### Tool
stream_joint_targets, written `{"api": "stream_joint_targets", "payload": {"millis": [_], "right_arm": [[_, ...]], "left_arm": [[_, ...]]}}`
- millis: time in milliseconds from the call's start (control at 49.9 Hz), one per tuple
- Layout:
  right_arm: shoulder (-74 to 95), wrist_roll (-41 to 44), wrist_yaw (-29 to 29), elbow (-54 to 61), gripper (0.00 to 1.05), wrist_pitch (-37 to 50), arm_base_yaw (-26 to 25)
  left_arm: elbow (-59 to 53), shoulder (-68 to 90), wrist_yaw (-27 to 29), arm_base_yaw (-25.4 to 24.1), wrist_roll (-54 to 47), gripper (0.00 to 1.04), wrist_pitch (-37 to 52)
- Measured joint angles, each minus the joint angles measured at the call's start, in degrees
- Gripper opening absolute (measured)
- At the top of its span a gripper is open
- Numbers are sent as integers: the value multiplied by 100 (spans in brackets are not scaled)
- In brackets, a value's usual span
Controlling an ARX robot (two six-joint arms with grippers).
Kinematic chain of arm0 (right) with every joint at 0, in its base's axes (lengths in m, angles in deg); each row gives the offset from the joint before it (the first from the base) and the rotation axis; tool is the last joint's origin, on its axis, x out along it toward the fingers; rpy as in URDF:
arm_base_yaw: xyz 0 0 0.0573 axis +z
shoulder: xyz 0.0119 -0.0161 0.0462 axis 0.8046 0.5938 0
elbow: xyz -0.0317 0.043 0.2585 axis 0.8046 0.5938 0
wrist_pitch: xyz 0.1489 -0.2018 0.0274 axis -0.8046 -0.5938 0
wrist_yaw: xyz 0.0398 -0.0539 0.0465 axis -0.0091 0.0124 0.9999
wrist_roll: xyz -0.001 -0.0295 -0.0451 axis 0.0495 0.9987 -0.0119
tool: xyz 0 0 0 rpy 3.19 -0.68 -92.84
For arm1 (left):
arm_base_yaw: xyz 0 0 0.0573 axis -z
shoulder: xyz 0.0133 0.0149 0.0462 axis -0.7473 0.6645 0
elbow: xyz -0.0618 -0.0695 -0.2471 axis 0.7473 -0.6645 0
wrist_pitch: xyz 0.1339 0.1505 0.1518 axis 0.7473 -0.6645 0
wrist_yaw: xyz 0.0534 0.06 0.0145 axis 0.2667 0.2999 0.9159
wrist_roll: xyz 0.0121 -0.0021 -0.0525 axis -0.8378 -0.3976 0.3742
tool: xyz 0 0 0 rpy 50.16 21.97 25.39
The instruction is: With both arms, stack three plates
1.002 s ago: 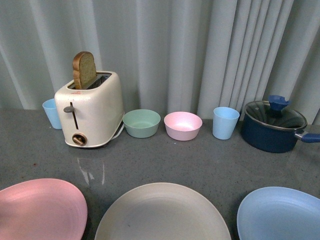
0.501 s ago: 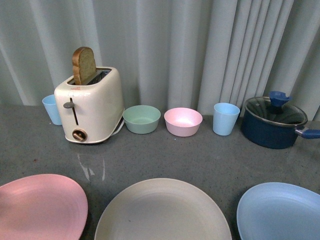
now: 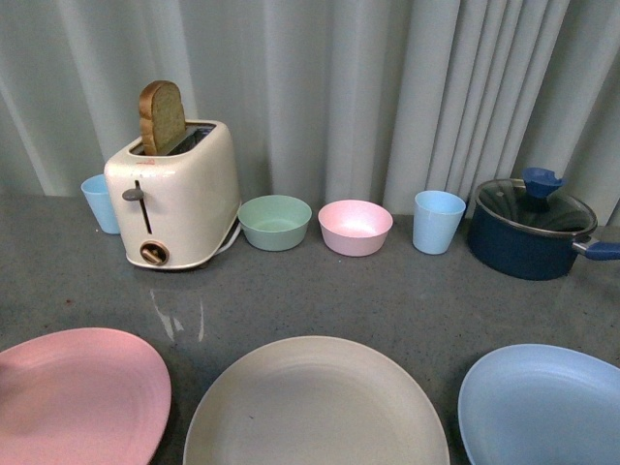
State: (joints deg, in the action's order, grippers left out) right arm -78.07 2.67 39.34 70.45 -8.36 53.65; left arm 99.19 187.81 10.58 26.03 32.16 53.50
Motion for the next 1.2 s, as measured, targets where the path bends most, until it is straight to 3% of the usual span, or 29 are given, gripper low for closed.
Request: {"api": "stream_joint_targets", "payload": {"millis": [301, 401, 682, 782, 862, 1203], "right_arm": [[0, 0, 0, 0, 97, 0, 0], [0, 0, 0, 0, 97, 0, 0], [0, 0, 0, 0, 97, 0, 0], [0, 0, 0, 0, 97, 0, 0], [0, 0, 0, 0, 97, 0, 0], [0, 0, 0, 0, 97, 0, 0]], "left_arm": [[61, 111, 2, 22, -2, 96, -243], [94, 116, 15, 28, 4, 80, -321], [133, 107, 61, 42, -13, 22, -365], [170, 44, -103, 9, 9, 10, -474], [208, 2, -216, -4, 55, 5, -570], [739, -748, -599, -286, 326, 3, -1624]]}}
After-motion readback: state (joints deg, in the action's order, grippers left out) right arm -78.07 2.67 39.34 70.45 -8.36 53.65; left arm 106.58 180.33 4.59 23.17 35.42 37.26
